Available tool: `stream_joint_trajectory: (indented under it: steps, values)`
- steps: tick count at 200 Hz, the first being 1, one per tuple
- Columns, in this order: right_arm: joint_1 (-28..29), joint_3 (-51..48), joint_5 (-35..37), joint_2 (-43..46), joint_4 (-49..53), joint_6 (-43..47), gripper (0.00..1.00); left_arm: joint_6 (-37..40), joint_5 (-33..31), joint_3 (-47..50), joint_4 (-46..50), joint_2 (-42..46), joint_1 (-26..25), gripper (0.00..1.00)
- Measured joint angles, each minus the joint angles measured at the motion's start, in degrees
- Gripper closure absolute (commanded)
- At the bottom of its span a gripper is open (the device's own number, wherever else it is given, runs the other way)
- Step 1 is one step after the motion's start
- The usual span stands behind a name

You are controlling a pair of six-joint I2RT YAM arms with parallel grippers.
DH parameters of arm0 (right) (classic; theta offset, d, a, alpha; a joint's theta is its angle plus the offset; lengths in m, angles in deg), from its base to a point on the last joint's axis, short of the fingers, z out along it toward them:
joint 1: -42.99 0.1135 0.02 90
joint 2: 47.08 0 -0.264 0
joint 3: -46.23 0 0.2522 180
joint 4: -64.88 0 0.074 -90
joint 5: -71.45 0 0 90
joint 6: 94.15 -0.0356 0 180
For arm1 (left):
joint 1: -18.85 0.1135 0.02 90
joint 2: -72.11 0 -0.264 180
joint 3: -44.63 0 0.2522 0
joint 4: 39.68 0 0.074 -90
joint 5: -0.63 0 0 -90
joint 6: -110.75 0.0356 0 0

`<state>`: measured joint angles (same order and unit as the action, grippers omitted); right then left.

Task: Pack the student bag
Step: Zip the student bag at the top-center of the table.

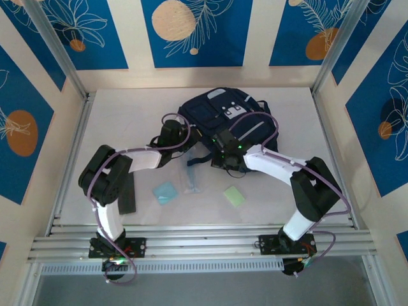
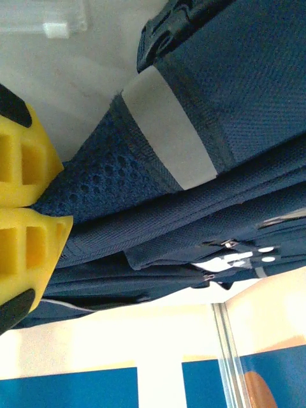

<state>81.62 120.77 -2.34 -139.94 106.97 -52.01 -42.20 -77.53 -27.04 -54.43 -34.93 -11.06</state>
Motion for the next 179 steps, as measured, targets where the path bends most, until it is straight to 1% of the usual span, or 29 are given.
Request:
stream_joint_trajectory:
  steps: [37,74,77,90,96,104,119,128,148,163,179]
  values:
    - [-1.9,-0.2,-3.8,1.8,6.4,4.9,1.00,2.4,1.5,-2.8,1.5,-2.0,0.9,1.00]
    - [-6.8,-0.2,-7.8,4.5,12.2,11.0,1.00,5.9,4.6,-9.9,5.6,-5.9,2.6,1.00]
    - [-7.1,-0.2,-8.2,4.6,12.3,11.3,1.00,6.3,5.1,-11.1,6.2,-6.5,2.8,0.96]
    - [-8.4,-0.1,-10.5,4.9,12.3,12.5,1.00,7.3,6.6,-14.3,7.9,-8.2,3.3,0.63]
    - [-8.9,-0.1,-12.0,4.9,12.2,12.9,1.00,7.6,7.0,-15.1,8.2,-8.6,3.4,0.50]
    - [-9.4,-0.1,-13.8,4.9,12.0,12.9,1.00,7.8,7.8,-15.5,8.4,-8.7,3.7,0.36]
    - [-10.0,-0.1,-18.0,4.7,11.3,12.9,1.00,8.0,9.0,-15.0,8.4,-8.3,3.8,0.20]
    - [-10.2,0.0,-20.3,4.4,10.4,12.6,1.00,7.3,9.3,-12.9,7.6,-7.2,3.6,0.17]
    - [-10.3,1.1,-25.0,2.3,8.7,11.4,1.00,6.0,9.9,-5.0,6.2,-2.5,2.5,0.17]
    - [-10.3,3.1,-27.7,0.3,7.7,10.8,1.00,4.3,10.3,-0.3,5.1,0.2,0.4,0.18]
    - [-10.3,4.8,-30.1,-1.1,6.2,9.9,1.00,2.5,10.7,1.9,3.8,0.8,-2.1,0.20]
